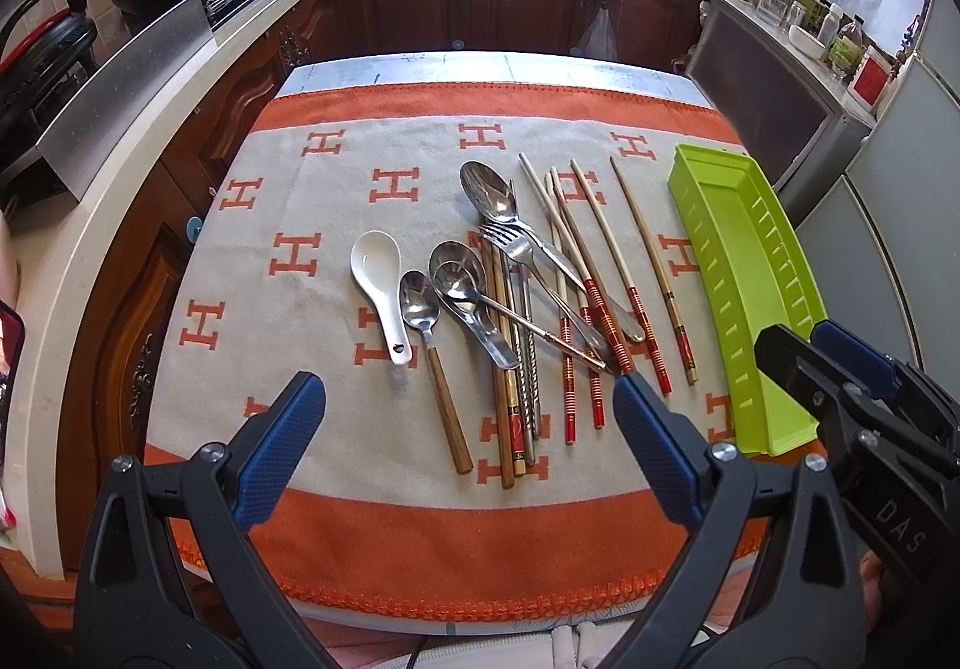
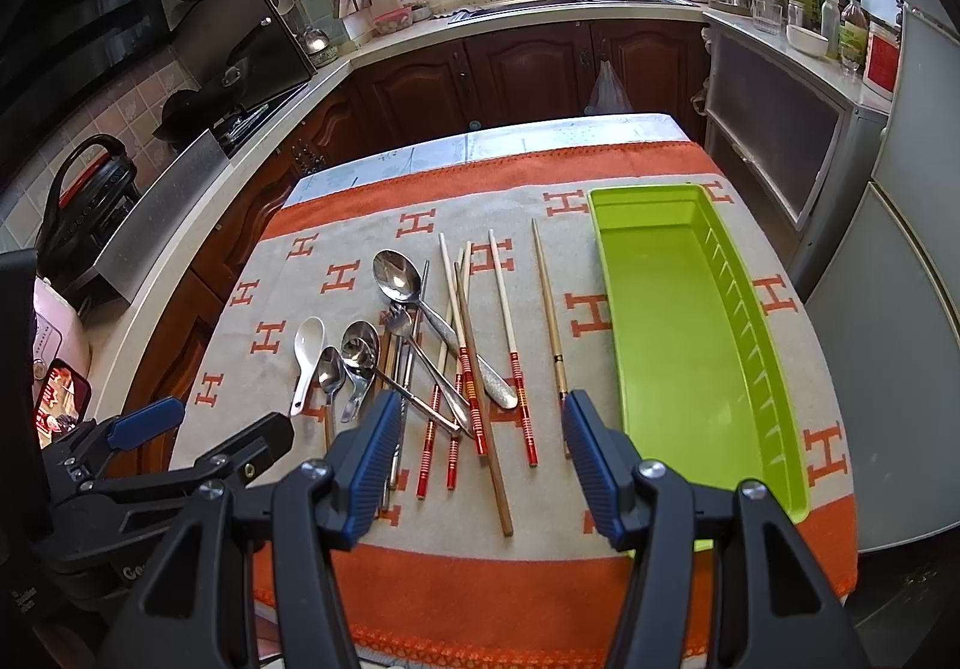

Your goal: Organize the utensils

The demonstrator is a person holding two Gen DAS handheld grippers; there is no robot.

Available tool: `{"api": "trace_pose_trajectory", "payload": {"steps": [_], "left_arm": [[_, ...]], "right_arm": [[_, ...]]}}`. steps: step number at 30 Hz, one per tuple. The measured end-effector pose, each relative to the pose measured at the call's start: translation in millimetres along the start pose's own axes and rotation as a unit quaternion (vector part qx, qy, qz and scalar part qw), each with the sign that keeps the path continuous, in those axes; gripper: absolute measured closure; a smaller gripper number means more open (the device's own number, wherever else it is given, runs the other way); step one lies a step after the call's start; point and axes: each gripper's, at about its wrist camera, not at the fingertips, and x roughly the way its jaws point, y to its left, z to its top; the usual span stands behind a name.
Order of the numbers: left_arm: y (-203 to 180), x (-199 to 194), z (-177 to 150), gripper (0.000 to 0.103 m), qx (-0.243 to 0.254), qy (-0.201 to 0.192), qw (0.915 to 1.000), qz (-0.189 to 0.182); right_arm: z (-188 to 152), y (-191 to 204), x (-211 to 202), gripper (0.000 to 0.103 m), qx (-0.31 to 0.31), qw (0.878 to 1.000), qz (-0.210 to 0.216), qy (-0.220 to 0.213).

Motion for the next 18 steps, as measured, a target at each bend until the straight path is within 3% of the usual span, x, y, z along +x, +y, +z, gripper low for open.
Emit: {"api": "trace_pose_trajectory", "payload": {"steps": [18], "left_arm": [[0.8,2.4,1.3,0.007,0.003,0.01,0.9999,0.0]], "right_arm": [[1.8,2.0,3.3,0.047,-0.002,1.0,0.003,0.007]]}}
